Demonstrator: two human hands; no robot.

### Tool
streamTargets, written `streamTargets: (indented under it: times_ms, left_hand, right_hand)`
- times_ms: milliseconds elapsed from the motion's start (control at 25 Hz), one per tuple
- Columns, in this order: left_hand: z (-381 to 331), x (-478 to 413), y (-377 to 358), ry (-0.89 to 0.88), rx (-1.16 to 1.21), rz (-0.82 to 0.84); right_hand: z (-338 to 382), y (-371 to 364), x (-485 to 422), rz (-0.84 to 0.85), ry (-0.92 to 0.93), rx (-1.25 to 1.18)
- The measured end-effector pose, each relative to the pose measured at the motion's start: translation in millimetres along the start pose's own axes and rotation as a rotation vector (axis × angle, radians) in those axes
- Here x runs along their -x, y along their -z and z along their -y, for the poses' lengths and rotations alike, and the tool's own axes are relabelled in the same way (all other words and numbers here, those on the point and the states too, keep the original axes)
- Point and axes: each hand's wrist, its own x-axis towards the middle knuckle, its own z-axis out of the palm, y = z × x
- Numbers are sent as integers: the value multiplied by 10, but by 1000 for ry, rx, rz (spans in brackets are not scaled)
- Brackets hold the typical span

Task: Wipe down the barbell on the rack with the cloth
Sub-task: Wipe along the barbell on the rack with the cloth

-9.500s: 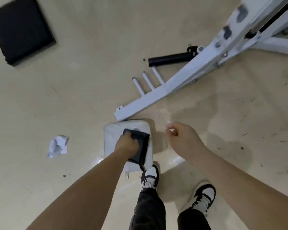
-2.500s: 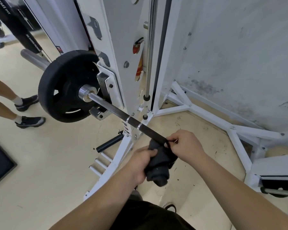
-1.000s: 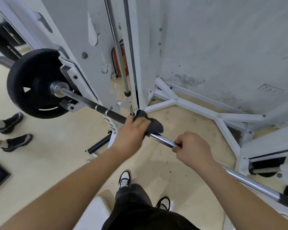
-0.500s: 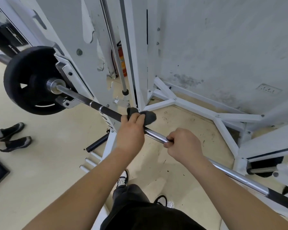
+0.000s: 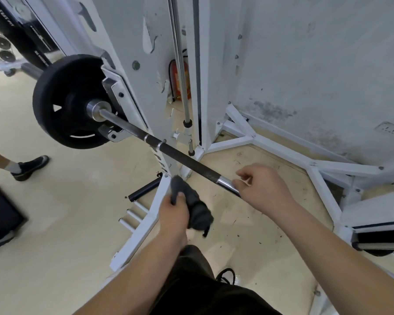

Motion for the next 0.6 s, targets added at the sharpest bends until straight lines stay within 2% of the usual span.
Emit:
streamTargets:
  times_ms: [120, 200, 240, 400, 520, 600]
  left_hand:
    - [-475, -609, 72, 135, 525, 171]
    - [-647, -761, -19, 300, 713, 318]
    - [-646, -700, -86, 362, 716, 412]
    - [-390, -252, -228, 474, 383, 670]
    - [-526, -586, -65, 447, 364, 620]
    - [-674, -877, 45, 399, 488, 562]
  right_hand:
    - [359, -288, -189, 63, 59, -18]
    - [474, -444, -268, 48, 52, 42]
    - [508, -480, -313, 30, 21, 67]
    - [545, -446, -367, -1, -116, 28]
    - [589, -442, -335, -17, -170, -14]
    - [619, -468, -326, -29, -192, -13]
